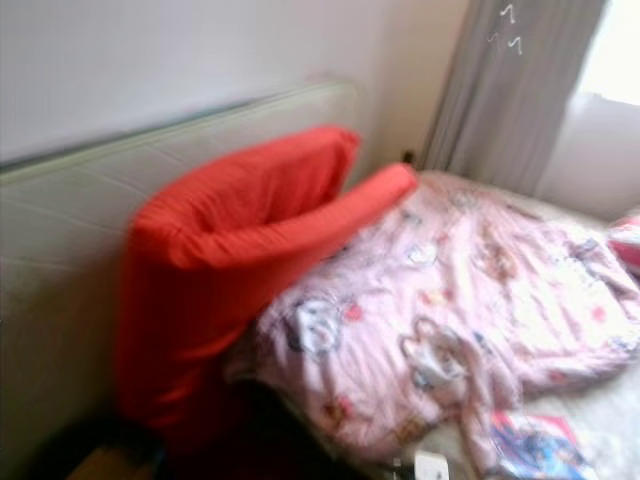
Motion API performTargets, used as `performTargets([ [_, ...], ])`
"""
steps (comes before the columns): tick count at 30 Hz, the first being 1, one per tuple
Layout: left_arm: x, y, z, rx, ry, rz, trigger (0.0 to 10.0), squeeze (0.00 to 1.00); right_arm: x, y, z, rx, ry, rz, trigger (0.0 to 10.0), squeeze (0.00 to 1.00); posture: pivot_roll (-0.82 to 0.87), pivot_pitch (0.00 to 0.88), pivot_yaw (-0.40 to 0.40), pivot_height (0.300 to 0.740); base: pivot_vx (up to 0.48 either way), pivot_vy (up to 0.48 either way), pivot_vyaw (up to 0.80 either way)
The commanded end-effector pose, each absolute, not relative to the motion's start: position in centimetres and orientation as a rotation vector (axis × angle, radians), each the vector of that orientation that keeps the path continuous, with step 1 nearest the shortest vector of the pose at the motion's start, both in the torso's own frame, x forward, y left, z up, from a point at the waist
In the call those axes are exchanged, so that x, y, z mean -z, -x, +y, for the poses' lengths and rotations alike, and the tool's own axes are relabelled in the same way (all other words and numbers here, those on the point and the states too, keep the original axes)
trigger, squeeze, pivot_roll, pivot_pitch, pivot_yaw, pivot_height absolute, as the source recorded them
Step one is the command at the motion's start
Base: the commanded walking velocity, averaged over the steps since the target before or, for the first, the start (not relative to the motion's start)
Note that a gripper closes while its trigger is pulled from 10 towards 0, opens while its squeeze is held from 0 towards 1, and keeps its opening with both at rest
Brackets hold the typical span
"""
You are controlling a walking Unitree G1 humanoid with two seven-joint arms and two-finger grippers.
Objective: Clean up the room
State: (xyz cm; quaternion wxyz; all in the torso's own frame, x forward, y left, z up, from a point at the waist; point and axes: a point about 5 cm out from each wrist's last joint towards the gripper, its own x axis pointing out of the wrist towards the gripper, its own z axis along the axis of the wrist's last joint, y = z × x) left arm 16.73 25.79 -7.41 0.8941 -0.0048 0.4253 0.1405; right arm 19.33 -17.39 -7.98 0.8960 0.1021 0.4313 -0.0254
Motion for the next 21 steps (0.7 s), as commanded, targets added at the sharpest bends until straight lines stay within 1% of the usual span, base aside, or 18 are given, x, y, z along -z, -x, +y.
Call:
performTargets([
  [1, 7.84, -16.5, 24.8, -0.264, 0.019, 0.904, 10.0, 0.0, 8.16, -18.82, -18.25, 0.071, -0.195, 0.91, 10.0, 0.0, 0.1, 0.0, -0.038, 0.74, 0.0, 0.0, -0.76],
  [19, 7.75, -16.42, 25.18, -0.242, -0.014, 0.91, 10.0, 0.0, 8.32, -18.61, -17.76, 0.064, -0.203, 0.916, 10.0, 0.0, 0.09, 0.0, -0.019, 0.74, 0.0, 0.0, -0.76],
  [21, 7.75, -16.41, 25.22, -0.242, -0.015, 0.911, 10.0, 0.0, 8.33, -18.58, -17.72, 0.065, -0.204, 0.916, 10.0, 0.0, 0.09, 0.0, -0.016, 0.74, 0.0, -0.276, -0.76],
])
